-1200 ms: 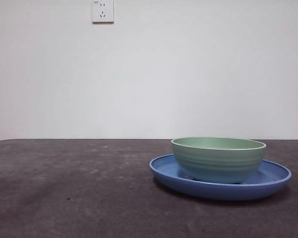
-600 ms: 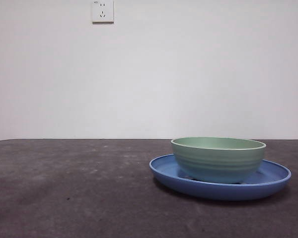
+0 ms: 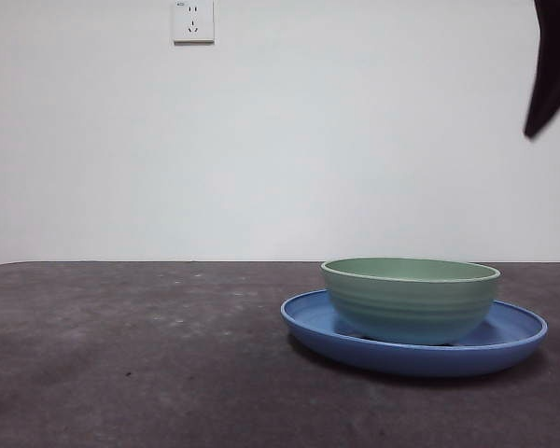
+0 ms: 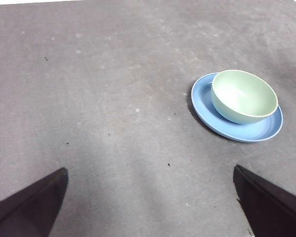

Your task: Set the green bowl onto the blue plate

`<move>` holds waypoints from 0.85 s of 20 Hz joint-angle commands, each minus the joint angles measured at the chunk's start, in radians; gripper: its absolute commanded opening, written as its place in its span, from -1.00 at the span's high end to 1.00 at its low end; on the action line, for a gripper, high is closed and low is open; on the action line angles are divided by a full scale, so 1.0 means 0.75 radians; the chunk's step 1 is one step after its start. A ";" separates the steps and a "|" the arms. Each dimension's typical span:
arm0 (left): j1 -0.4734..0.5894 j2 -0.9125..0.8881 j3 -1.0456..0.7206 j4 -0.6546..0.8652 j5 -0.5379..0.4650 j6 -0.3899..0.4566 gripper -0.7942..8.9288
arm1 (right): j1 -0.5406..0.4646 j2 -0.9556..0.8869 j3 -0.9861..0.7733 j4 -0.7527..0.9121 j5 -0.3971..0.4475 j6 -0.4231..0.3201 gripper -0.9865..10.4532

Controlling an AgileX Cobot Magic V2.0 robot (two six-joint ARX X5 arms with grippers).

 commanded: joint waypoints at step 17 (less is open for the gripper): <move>-0.012 0.005 0.016 0.015 -0.003 -0.009 -0.58 | -0.170 0.664 0.015 0.329 -0.202 -0.072 0.17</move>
